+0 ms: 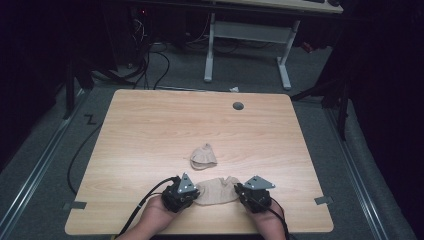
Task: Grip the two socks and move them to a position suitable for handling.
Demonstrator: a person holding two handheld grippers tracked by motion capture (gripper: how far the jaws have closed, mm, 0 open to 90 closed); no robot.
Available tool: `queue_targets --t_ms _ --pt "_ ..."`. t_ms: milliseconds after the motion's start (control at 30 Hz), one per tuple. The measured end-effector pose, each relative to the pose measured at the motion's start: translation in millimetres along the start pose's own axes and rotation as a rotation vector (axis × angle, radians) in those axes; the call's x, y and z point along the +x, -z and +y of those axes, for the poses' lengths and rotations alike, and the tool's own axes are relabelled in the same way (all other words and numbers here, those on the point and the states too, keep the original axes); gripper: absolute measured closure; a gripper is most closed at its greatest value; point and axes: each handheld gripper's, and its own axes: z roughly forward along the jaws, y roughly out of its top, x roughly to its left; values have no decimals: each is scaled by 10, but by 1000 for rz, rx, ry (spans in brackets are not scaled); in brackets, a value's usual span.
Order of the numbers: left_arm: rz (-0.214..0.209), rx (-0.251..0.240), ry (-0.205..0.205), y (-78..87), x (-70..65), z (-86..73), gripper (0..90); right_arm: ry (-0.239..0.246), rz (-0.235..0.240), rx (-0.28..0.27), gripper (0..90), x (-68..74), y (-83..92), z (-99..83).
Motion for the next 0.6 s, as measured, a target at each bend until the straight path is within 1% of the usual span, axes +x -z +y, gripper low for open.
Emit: queue_targets --t_ms 67,100,133,167,200,233,267,300,333,367,400,433,467,500,533,567,600 --pt "4 11 2 76 9 -65 823 20 35 6 813 94 21 -9" --pt "5 17 8 149 27 -132 817 39 65 10 812 176 43 -20" --pt "2 17 20 179 37 -161 814 46 79 18 812 219 53 -17" --pt "2 17 20 179 37 -161 807 46 79 18 812 219 53 -17" --pt "-3 18 29 206 44 -185 807 56 90 20 812 253 58 -17" --pt "-3 8 40 260 50 -211 781 62 106 17 811 288 77 7" --pt "-3 8 40 260 50 -211 767 62 106 17 811 288 77 7" --pt "3 -15 47 298 57 -216 767 63 106 -3 811 297 100 32" --pt "14 -45 57 343 71 -218 749 62 106 -27 810 292 121 69" --pt "26 -72 68 392 95 -219 717 61 91 -69 811 271 152 163" --pt "42 -95 83 440 125 -226 717 61 91 -69 811 271 152 163" --pt "67 -126 117 518 212 -257 686 47 91 -92 811 225 125 276" --pt "67 -126 117 518 212 -257 669 47 91 -92 811 225 125 276" --pt "98 -131 145 571 317 -294 654 49 93 -84 806 175 20 420" --pt "98 -131 145 571 317 -294 645 54 84 -81 800 145 -54 501" --pt "129 -137 165 625 426 -330 634 48 76 -74 794 110 -130 587" --pt "129 -137 165 625 426 -330 628 48 76 -74 794 110 -130 587"
